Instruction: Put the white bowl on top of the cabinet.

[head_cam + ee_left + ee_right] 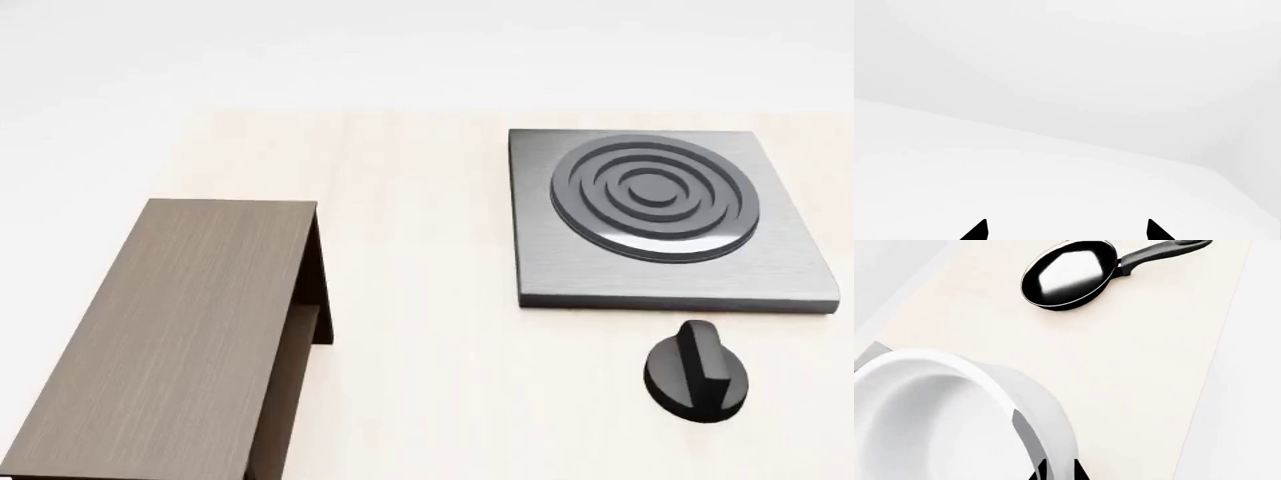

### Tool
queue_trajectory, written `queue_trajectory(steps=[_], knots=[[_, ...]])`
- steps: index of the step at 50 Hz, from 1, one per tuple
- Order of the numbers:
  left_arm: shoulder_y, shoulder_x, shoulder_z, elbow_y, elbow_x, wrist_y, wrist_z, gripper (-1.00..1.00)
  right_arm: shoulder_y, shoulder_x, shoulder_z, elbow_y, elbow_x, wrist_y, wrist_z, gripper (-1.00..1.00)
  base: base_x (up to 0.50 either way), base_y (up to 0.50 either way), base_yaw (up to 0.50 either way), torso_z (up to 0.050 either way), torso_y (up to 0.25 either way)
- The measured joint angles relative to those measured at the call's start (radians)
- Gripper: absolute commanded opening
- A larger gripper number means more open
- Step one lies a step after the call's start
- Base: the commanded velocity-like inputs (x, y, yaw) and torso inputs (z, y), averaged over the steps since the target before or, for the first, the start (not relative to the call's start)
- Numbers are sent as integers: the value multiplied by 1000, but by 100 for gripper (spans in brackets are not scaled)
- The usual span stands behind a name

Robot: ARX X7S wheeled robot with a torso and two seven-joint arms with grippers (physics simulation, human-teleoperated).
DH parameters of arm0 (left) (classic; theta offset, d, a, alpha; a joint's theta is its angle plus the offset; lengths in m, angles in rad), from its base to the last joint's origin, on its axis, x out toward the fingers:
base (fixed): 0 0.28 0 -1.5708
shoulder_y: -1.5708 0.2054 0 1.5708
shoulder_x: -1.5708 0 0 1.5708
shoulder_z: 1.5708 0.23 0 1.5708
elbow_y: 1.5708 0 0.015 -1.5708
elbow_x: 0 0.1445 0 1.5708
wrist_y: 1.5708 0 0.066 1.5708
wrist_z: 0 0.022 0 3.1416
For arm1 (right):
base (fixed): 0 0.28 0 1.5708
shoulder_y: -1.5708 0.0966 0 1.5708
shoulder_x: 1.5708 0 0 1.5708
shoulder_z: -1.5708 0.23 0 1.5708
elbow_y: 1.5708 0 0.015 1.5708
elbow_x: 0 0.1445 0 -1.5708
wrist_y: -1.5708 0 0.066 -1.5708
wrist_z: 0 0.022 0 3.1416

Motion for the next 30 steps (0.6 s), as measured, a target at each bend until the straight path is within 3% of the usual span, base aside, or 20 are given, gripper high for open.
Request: queue_trajectory(steps=[14,30], knots=[[1,0,0,-1,-5,4,3,100,30,72,4,-64,80,-44,68,-100,0,0,0,0,1],[1,-1,1,-1,-8,6,4,100,107,259,-162,-87,181,-215,92,-100,0,0,0,0,1]])
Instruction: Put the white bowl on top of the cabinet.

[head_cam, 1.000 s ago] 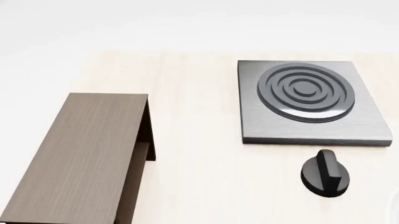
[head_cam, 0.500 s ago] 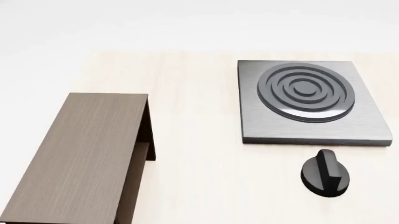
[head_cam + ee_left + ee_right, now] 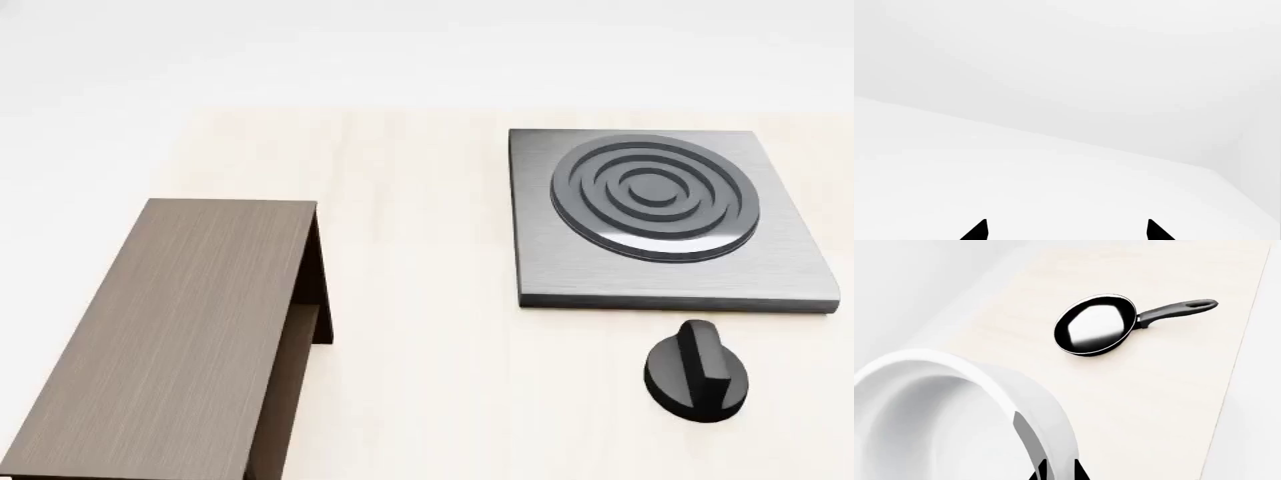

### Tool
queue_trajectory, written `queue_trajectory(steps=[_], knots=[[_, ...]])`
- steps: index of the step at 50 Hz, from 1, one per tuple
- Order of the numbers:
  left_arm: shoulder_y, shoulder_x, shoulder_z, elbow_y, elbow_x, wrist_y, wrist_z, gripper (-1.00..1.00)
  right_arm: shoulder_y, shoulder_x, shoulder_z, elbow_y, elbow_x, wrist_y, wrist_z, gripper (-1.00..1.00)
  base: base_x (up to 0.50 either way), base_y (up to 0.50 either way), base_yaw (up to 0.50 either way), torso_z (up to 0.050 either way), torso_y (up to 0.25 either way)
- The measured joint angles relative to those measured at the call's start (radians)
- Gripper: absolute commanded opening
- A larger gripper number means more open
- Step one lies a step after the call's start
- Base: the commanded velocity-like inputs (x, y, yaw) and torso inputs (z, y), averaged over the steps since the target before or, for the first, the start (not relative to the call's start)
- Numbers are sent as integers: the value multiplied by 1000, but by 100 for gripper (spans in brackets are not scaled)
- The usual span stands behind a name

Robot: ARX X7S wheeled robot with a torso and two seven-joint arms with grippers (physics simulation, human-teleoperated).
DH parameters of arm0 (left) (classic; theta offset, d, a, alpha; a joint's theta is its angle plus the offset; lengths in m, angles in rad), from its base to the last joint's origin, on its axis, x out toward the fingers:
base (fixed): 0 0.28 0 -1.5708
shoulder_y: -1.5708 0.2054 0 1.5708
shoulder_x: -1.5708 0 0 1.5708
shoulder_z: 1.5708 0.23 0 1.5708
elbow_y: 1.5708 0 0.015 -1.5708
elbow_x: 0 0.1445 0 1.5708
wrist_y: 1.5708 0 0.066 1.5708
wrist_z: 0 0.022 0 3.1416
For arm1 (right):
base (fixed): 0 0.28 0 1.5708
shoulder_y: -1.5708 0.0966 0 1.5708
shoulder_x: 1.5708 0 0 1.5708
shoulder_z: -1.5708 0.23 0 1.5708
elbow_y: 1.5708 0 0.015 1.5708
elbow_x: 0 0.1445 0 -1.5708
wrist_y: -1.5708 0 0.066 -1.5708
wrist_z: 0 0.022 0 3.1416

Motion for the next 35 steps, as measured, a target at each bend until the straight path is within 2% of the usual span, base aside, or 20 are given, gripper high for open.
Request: queue_trajectory(steps=[8,16,26,35], knots=[[0,0,0,-2,-5,2,2,100,174,86,-212,17,42,-70,5,-100,0,0,0,0,1],[0,-1,0,-2,-7,3,3,100,397,113,-448,57,60,-94,6,-100,0,0,0,0,0],[1,-1,0,-2,-9,5,4,100,692,71,-724,136,57,-67,5,-100,0,0,0,0,2],[1,-1,1,-1,-9,5,3,100,891,-22,-890,223,36,8,-22,-100,0,0,0,0,1]])
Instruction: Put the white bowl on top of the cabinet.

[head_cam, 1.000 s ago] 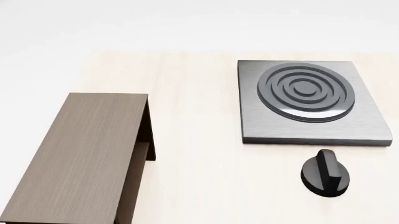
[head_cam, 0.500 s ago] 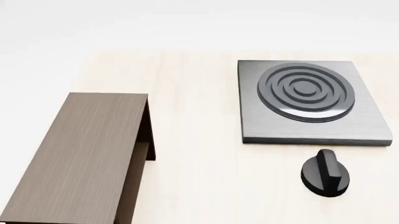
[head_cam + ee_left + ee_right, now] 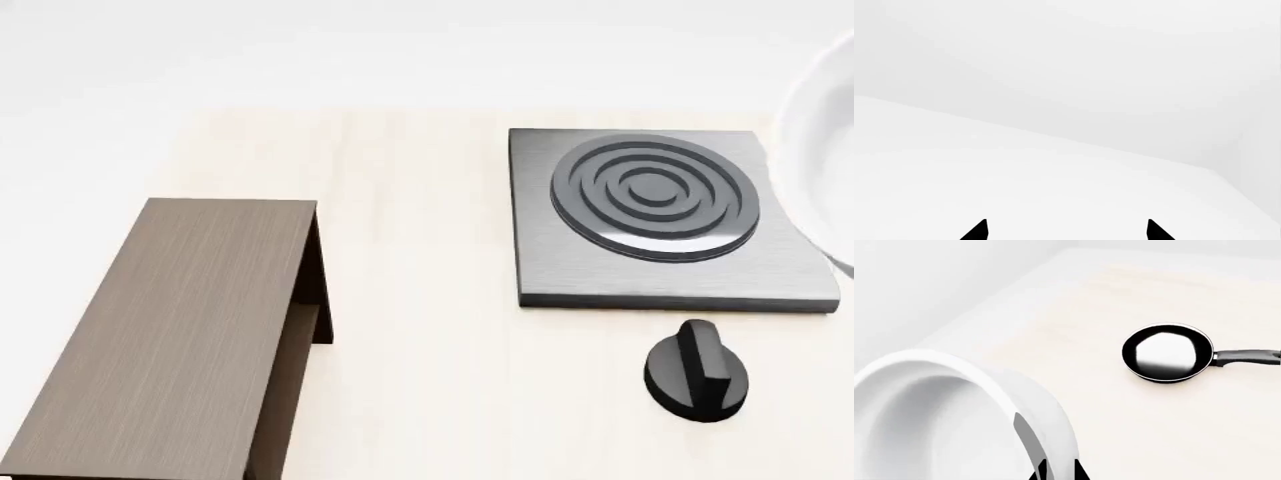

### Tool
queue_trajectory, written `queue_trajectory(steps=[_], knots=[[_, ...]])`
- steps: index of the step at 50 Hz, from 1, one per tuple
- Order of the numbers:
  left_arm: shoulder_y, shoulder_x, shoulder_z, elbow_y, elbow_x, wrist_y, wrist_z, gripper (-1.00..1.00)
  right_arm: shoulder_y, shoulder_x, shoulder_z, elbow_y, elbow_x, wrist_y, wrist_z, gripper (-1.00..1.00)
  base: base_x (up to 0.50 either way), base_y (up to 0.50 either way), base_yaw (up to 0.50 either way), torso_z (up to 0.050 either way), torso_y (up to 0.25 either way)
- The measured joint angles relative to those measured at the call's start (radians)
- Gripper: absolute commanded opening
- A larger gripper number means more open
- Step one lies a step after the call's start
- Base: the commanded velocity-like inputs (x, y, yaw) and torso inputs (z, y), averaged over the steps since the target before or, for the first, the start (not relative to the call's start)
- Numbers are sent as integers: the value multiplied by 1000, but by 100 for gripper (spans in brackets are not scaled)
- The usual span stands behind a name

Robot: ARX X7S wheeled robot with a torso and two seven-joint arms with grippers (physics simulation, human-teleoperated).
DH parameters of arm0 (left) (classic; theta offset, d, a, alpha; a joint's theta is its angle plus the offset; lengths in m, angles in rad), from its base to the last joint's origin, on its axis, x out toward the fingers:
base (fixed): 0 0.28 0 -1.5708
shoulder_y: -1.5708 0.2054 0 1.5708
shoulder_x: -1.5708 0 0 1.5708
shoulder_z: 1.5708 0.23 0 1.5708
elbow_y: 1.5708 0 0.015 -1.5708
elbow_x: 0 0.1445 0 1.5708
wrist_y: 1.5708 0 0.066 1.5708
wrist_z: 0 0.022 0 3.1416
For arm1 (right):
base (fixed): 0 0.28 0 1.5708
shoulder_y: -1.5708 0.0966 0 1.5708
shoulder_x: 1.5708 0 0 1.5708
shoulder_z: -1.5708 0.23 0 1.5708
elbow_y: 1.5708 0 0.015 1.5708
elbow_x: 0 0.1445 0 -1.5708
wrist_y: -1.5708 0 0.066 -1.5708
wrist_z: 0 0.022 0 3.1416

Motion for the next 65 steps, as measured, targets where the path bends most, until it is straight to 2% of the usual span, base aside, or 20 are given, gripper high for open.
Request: queue_trajectory(steps=[12,29,65], knots=[[-3,0,1,-6,-3,3,4,100,175,-126,-120,105,-31,84,-50,-100,0,0,0,0,1],[-5,-1,3,-9,-5,5,7,100,313,-270,-207,223,-76,160,-141,-100,0,0,0,0,1],[2,-1,1,-1,-15,11,8,100,378,-517,-264,418,-82,182,-384,-100,0,0,0,1,1]])
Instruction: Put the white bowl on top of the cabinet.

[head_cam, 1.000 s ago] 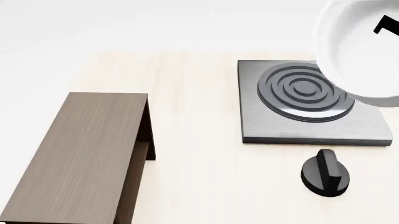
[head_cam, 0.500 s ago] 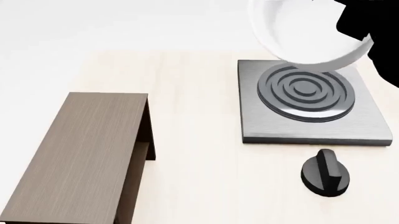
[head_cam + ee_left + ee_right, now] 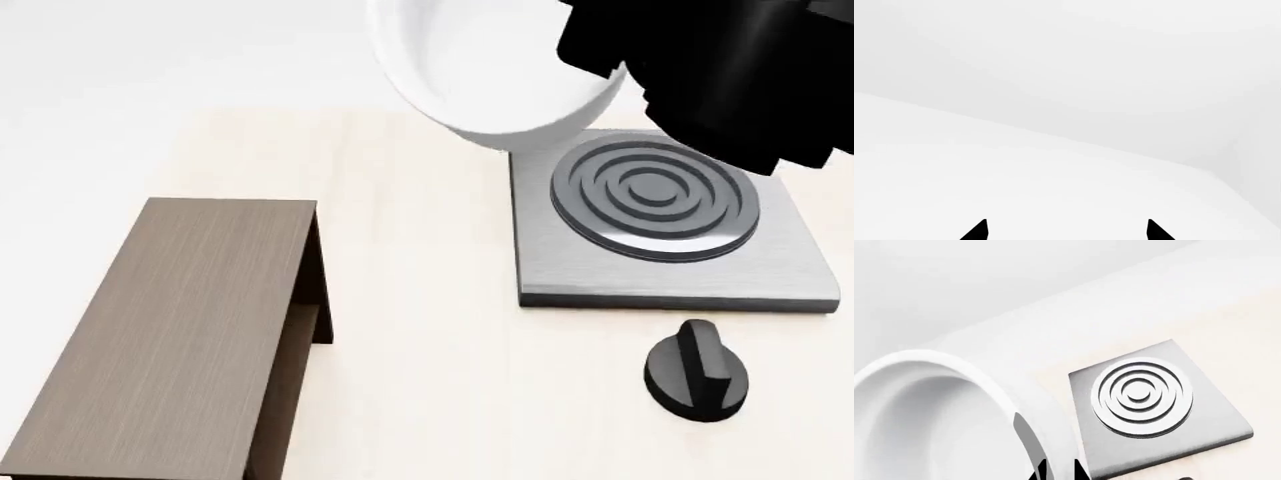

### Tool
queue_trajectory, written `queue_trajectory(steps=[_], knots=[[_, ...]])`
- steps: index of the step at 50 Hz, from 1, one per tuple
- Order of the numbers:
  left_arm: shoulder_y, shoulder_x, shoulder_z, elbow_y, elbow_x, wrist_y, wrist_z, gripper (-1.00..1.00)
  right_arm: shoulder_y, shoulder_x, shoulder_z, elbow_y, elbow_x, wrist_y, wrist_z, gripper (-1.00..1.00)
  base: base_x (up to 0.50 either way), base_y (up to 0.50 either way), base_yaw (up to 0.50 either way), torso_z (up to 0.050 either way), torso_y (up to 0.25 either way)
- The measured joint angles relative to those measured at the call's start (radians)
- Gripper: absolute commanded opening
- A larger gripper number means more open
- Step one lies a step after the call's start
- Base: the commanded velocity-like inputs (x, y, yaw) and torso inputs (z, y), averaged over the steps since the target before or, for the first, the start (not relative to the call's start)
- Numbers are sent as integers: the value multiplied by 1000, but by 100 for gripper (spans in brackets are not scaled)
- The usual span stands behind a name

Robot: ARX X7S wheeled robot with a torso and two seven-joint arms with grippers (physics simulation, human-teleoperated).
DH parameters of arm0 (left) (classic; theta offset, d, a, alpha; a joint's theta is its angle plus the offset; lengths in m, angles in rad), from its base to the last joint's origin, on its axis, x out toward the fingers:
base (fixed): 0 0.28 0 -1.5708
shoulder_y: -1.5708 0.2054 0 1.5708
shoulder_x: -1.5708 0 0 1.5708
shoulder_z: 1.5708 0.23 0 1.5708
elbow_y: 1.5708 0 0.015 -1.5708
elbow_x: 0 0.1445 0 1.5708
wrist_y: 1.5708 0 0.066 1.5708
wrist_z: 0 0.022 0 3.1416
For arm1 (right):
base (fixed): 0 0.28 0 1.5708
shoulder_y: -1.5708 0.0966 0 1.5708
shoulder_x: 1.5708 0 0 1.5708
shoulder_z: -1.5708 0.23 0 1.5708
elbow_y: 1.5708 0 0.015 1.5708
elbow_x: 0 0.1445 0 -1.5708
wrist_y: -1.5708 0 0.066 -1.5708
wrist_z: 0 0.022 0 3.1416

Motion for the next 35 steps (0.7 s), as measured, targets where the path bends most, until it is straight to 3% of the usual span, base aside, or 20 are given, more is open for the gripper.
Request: queue_trajectory(steps=[35], knots=[[-2,-1,1,-3,-2,5,3,100,8,-193,-71,171,-37,8,-180,-100,0,0,0,0,1]])
